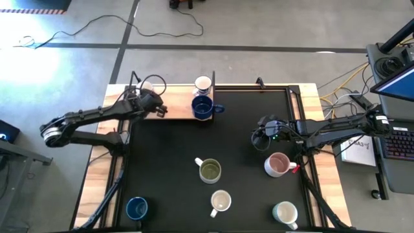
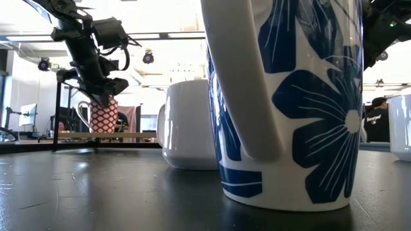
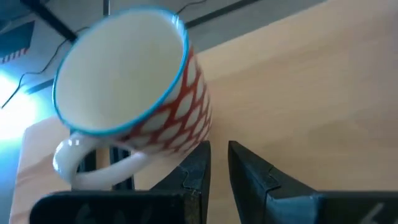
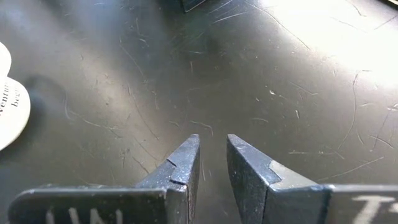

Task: Place coffee mugs
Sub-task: Put the red patterned mug on the shelf

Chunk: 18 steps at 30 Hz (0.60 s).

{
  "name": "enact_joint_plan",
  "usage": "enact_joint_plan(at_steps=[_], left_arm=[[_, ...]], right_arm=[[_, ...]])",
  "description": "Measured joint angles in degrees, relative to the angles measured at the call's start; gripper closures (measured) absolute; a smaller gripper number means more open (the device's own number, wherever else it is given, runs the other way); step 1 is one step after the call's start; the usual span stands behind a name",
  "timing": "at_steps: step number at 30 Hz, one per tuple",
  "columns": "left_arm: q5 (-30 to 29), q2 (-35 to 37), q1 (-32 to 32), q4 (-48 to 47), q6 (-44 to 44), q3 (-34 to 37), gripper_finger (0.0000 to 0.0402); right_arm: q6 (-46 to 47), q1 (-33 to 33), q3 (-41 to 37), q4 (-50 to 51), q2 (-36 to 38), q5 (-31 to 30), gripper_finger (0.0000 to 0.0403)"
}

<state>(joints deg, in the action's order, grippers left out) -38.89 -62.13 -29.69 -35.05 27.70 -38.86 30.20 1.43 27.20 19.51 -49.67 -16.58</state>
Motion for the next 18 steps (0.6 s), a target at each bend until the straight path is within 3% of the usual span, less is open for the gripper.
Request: enact_joint_plan(at_steps=[18], left_arm=[[0.7, -2.3, -1.4, -3.3, -8.4, -10.1, 0.0363]], right_arm=[[-0.2, 0.0, 0.0, 0.0, 0.0, 0.0, 0.0335]])
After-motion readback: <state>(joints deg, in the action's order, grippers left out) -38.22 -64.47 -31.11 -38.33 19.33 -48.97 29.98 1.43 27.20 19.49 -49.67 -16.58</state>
